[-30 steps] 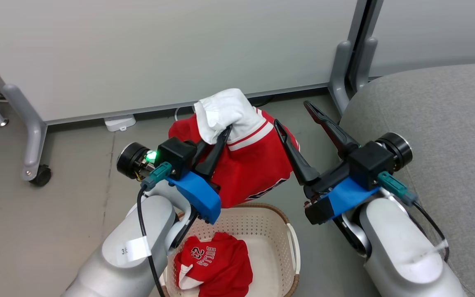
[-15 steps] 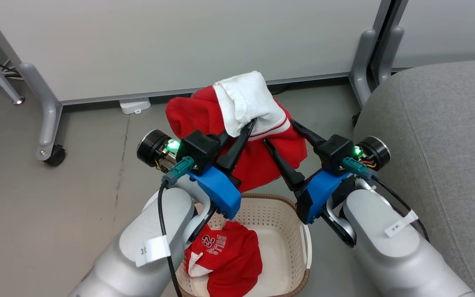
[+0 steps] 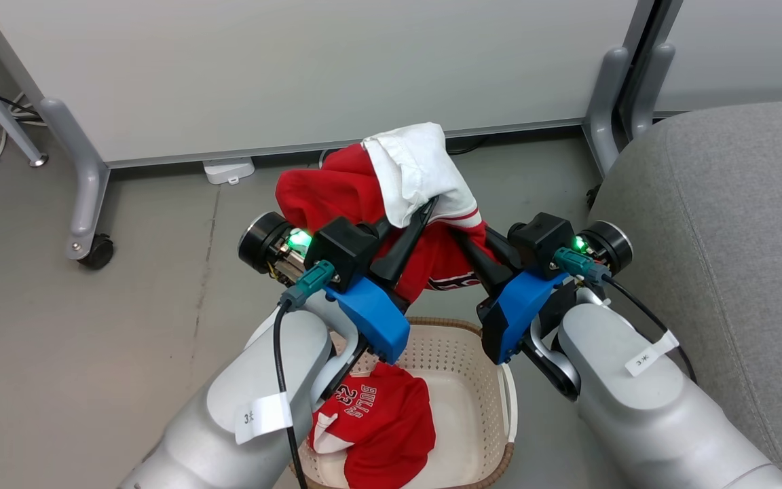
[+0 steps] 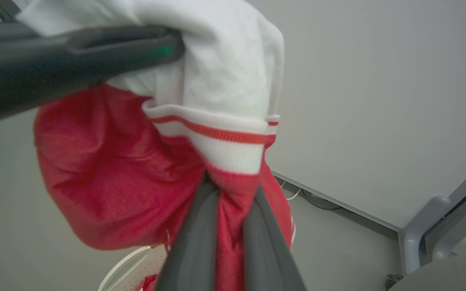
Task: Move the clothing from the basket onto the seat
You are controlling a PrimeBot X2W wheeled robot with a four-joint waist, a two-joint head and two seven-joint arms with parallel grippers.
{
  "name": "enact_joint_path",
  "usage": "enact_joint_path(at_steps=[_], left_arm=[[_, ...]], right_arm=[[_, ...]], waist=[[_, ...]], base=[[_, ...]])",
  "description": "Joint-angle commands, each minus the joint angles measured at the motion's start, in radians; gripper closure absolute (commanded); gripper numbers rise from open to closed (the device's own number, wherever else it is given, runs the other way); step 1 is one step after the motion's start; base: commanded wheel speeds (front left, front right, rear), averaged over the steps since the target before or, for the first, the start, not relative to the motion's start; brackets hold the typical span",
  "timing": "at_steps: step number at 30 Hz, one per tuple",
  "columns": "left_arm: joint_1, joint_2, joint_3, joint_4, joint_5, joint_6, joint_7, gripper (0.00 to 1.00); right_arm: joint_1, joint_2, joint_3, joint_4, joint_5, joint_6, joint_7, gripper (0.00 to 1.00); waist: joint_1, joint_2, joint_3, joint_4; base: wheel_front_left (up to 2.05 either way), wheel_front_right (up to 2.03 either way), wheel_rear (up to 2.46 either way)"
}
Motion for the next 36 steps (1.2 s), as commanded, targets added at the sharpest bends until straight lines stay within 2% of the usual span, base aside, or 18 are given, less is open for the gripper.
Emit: enact_joint_path(at_steps=[1,18,19,20,29,36], left_arm=[[-0.014,0.002,-0.002,-0.003,0.000,-0.004,-0.005,1.00],[-0.015,0.010,-0.002,0.008,0.010,-0.005,-0.005,1.00],[-0.014,0.010,0.001,0.011,0.009,-0.005,-0.005,0.45],[-0.016,0.010,0.003,0.012,0.015,-0.001,-0.005,0.00],[-0.012,0.011,0.016,0.022,0.035,0.000,-0.004,0.00],[0.010,0.021,0.033,0.020,0.050,0.005,-0.004,0.00]], right_arm=[[-0.010,-0.004,0.004,-0.008,0.010,0.000,-0.004,1.00],[0.009,-0.007,0.004,-0.024,0.020,0.000,-0.004,1.00],[0.010,-0.007,0.002,-0.025,0.021,0.000,-0.004,1.00],[0.011,-0.006,0.001,-0.026,0.022,0.000,-0.004,1.00],[0.019,-0.003,-0.031,-0.044,0.029,0.000,-0.004,1.00],[0.044,-0.008,-0.107,-0.081,0.025,0.000,-0.004,1.00]], waist=[[-0.0001,0.0000,0.000,-0.003],[-0.0001,0.0000,-0.004,-0.013],[-0.0001,0.0000,-0.005,-0.013],[-0.0001,0.0000,-0.005,-0.013],[-0.0001,0.0000,0.003,-0.016],[-0.0001,0.0000,0.010,-0.033]], base=[[0.00,0.00,0.00],[0.00,0.00,0.00],[0.00,0.00,0.00],[0.00,0.00,0.00],[0.00,0.00,0.00],[0.00,0.00,0.00]])
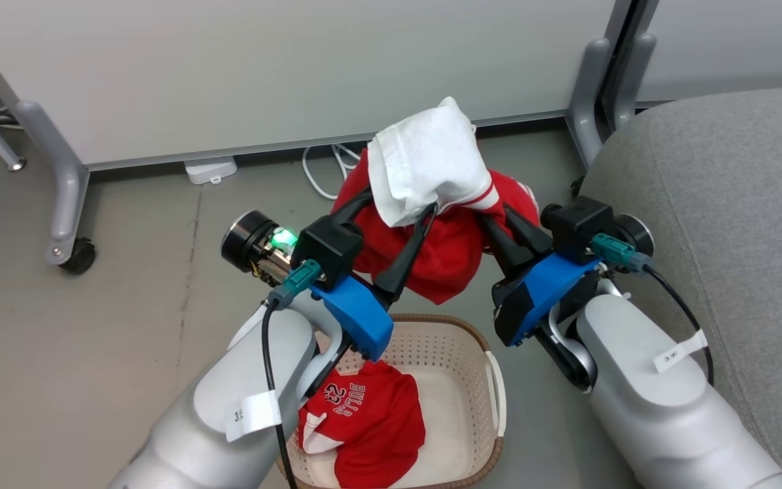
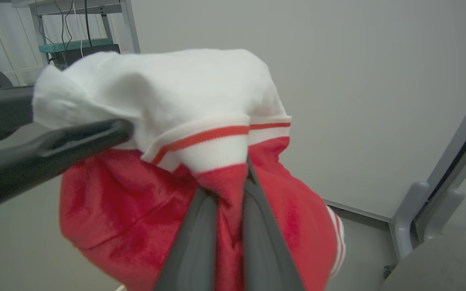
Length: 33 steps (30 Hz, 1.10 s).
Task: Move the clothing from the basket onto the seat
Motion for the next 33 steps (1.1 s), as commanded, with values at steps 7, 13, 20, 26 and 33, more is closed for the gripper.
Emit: enact_joint_path(at_steps=[7,13,20,26,33], left_arm=[[0.025,-0.001,0.007,-0.008,0.013,0.004,-0.003,0.00],[0.039,-0.003,0.002,-0.028,0.030,0.006,-0.003,0.00],[0.050,-0.003,-0.004,-0.054,0.046,0.005,-0.003,0.00],[0.056,-0.005,-0.021,-0.068,0.062,0.003,-0.003,0.00],[0.071,-0.008,-0.045,-0.072,0.071,0.000,-0.003,0.00]], right_arm=[[0.066,-0.015,-0.102,-0.068,-0.035,0.000,-0.004,1.00],[0.113,-0.025,-0.181,-0.122,-0.066,0.000,-0.004,1.00],[0.177,-0.051,-0.255,-0.206,-0.092,0.000,-0.004,1.00],[0.255,-0.066,-0.336,-0.272,-0.111,0.000,-0.004,1.00],[0.348,-0.049,-0.433,-0.340,-0.125,0.000,-0.004,1.00]], waist=[[0.0000,-0.0001,0.015,-0.066],[0.0000,-0.0001,0.031,-0.135],[0.0000,-0.0001,0.048,-0.213],[0.0000,-0.0001,0.055,-0.274],[0.0000,-0.0001,0.056,-0.345]], base=[[0.00,0.00,0.00],[0.00,0.00,0.00],[0.00,0.00,0.00],[0.00,0.00,0.00],[0.00,0.00,0.00]])
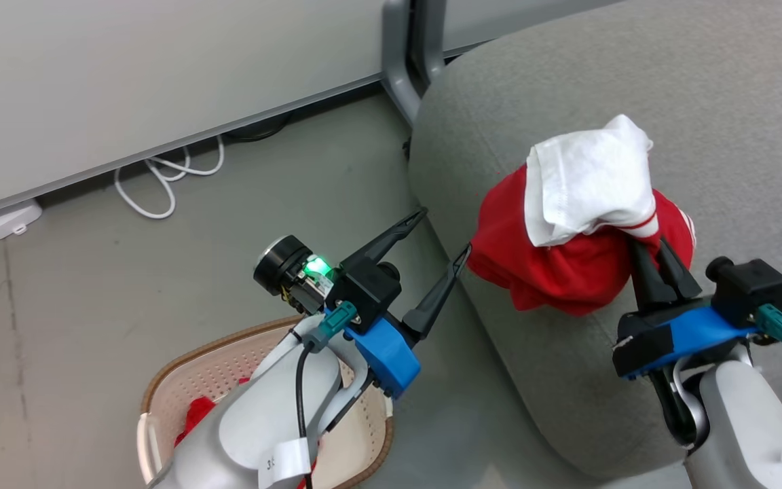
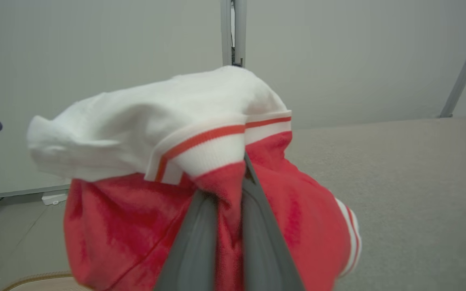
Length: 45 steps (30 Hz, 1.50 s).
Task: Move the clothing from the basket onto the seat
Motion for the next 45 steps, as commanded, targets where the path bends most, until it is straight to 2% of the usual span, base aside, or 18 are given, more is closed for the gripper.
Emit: enact_joint_path(at_steps=[1,9,21,31,40,45], left_arm=[[0.014,-0.001,-0.003,-0.003,0.004,-0.001,-0.003,0.00],[0.022,-0.008,-0.031,0.001,0.004,-0.004,-0.003,0.00],[0.013,0.004,-0.012,-0.031,0.017,0.004,-0.003,0.00],[-0.071,0.038,-0.005,-0.053,0.046,0.008,0.005,0.00],[-0.183,0.078,-0.004,-0.114,0.087,0.009,0.034,0.00],[-0.229,0.099,-0.001,-0.155,0.103,0.015,0.047,0.00]], right_arm=[[0.028,0.010,-0.016,-0.020,-0.009,0.000,-0.005,1.00],[0.106,0.035,-0.063,-0.078,-0.020,0.000,-0.005,1.00],[0.077,0.039,-0.081,-0.108,-0.013,0.000,-0.005,1.00],[-0.183,0.020,-0.189,-0.167,-0.028,0.000,-0.005,1.00],[-0.470,-0.088,-0.401,-0.193,-0.041,0.000,-0.004,1.00],[-0.554,-0.159,-0.504,-0.155,-0.050,0.000,-0.004,1.00]], waist=[[0.0000,-0.0001,0.002,-0.031],[0.0000,-0.0001,0.008,-0.085],[0.0000,-0.0001,0.018,-0.091],[0.0000,-0.0001,0.166,-0.051],[0.0000,-0.0001,0.381,0.013],[0.0000,-0.0001,0.475,0.036]], base=[[0.00,0.00,0.00],[0.00,0.00,0.00],[0.00,0.00,0.00],[0.00,0.00,0.00],[0.00,0.00,0.00],[0.00,0.00,0.00]])
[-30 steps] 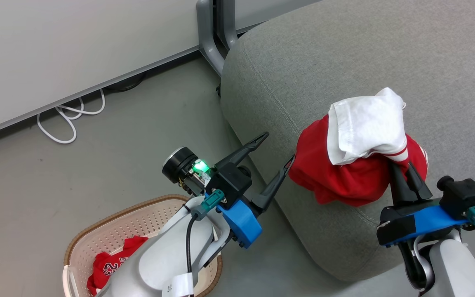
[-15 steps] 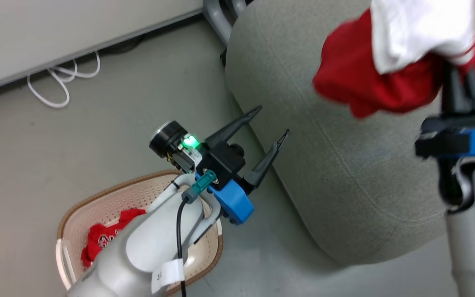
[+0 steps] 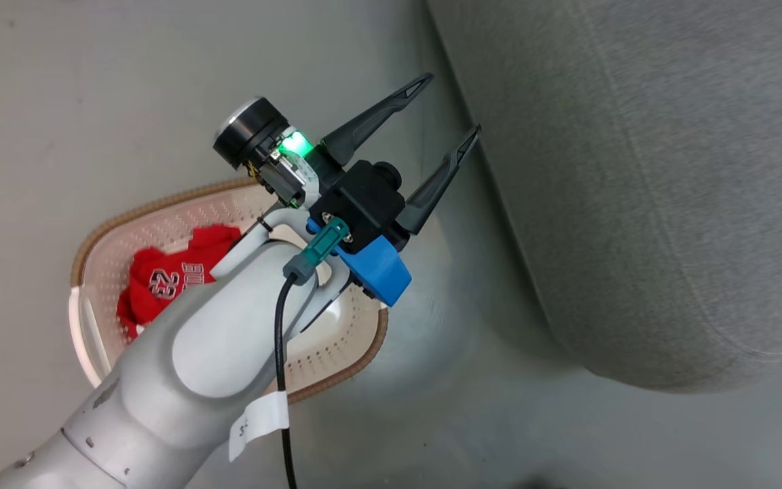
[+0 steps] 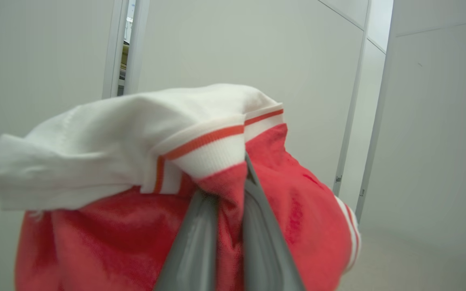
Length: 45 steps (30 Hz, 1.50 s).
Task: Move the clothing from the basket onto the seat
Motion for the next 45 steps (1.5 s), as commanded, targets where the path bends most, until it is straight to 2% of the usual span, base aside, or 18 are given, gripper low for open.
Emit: enact_joint_path(at_steps=[1,4,8,14,21,22,23,24,28,34,39,45], left_arm=[[-0.022,0.005,0.004,-0.012,0.005,0.006,0.000,0.00],[-0.035,0.017,0.004,-0.030,0.010,0.007,0.006,0.00],[-0.040,0.031,0.003,-0.047,0.015,0.013,0.010,0.00],[-0.032,0.044,-0.001,-0.058,0.009,0.017,0.006,0.00],[-0.044,0.046,0.000,-0.060,0.000,0.025,0.003,0.00],[-0.045,0.046,-0.001,-0.060,-0.001,0.026,0.003,0.00],[-0.044,0.046,-0.001,-0.059,-0.001,0.027,0.002,0.00],[-0.042,0.045,-0.002,-0.056,-0.002,0.026,0.000,0.00],[-0.020,0.033,-0.002,-0.042,-0.013,0.035,-0.014,0.00],[0.033,0.008,0.020,-0.004,-0.046,0.053,-0.045,0.00],[0.090,-0.004,0.063,0.016,-0.079,0.072,-0.052,0.00],[0.197,-0.012,0.169,-0.030,-0.092,0.097,-0.052,0.00]], right_arm=[[-0.013,-0.022,-0.015,0.023,-0.006,0.000,-0.004,1.00],[-0.022,-0.060,-0.041,0.087,-0.007,0.000,-0.004,1.00],[-0.012,-0.069,-0.043,0.193,-0.019,0.000,-0.004,1.00],[0.028,-0.016,-0.066,0.323,0.000,0.000,-0.004,1.00],[0.064,0.002,-0.037,0.439,0.030,0.000,-0.004,1.00],[0.065,0.004,-0.037,0.439,0.035,0.000,-0.004,0.64],[0.069,0.009,-0.025,0.438,0.039,0.000,-0.004,0.12],[0.077,0.011,-0.018,0.435,0.046,0.000,-0.004,0.00],[0.126,0.008,-0.021,0.380,0.074,0.000,-0.004,0.00],[0.278,0.005,0.005,0.251,0.075,0.000,-0.004,0.00],[0.401,0.024,0.063,0.110,0.051,0.000,-0.004,0.00],[0.525,0.064,0.171,-0.030,0.053,0.000,-0.004,0.00]], waist=[[-0.0001,0.0000,0.075,0.035],[-0.0001,0.0000,0.111,0.040],[-0.0001,0.0000,0.140,0.041],[-0.0001,0.0000,0.150,0.044],[-0.0001,0.0000,0.153,0.049],[-0.0001,0.0000,0.153,0.049],[-0.0001,0.0000,0.151,0.049],[-0.0001,0.0000,0.146,0.049],[-0.0001,0.0000,0.110,0.052],[-0.0001,0.0000,-0.001,0.067],[-0.0001,0.0000,-0.098,0.081],[-0.0001,0.0000,-0.220,0.117]], base=[[0.00,0.00,0.00],[0.00,0.00,0.00],[0.00,0.00,0.00],[0.00,0.00,0.00],[0.00,0.00,0.00],[0.00,0.00,0.00],[0.00,0.00,0.00],[0.00,0.00,0.00],[0.00,0.00,0.00],[0.00,0.00,0.00],[0.00,0.00,0.00],[0.00,0.00,0.00]])
